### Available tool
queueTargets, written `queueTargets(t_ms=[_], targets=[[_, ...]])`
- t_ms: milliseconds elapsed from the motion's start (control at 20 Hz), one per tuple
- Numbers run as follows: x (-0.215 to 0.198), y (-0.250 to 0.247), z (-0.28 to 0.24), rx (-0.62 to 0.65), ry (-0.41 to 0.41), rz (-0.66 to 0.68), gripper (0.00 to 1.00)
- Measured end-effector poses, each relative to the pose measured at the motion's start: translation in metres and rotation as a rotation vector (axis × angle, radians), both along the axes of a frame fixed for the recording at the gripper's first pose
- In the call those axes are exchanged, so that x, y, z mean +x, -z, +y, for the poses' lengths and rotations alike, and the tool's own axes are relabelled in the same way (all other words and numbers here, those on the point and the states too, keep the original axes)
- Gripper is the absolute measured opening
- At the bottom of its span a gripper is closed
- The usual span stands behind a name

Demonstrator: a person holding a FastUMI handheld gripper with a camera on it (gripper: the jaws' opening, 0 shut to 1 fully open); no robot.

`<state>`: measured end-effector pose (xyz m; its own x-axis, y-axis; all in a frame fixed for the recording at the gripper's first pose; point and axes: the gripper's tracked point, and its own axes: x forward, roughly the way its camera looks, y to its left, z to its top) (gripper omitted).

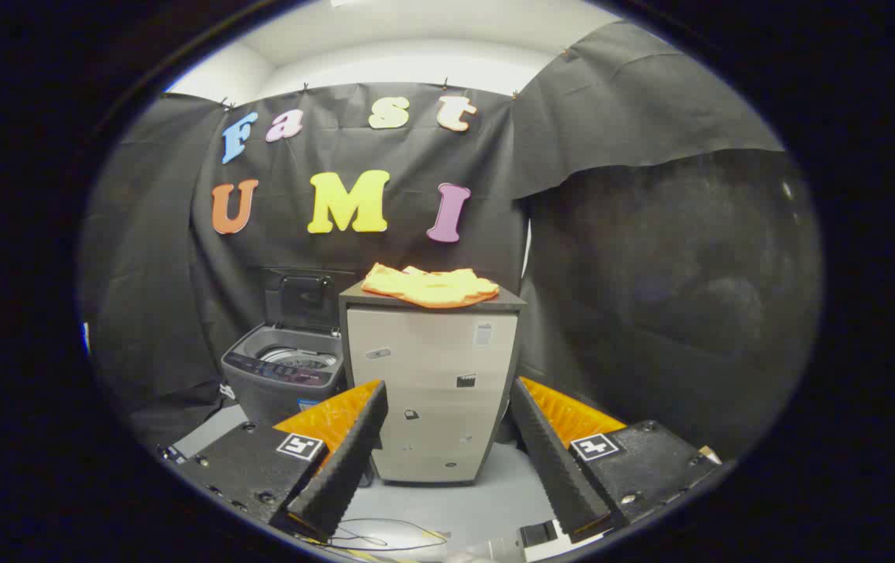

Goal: Put the clothes into the washing machine and then close the washing machine lid.

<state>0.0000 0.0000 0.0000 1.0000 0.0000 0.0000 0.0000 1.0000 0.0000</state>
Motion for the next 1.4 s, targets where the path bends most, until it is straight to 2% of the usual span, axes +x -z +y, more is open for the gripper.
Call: queueTargets(t_ms=[600,950,1150,1400], targets=[[-0.005,0.001,0.002,-0.017,0.017,0.010,1.00],[-0.002,-0.019,0.015,-0.003,0.011,0.024,1.00],[0.019,-0.054,0.017,0.029,0.010,0.032,1.00],[0.077,-0.114,0.018,0.069,-0.001,0.047,1.00]])
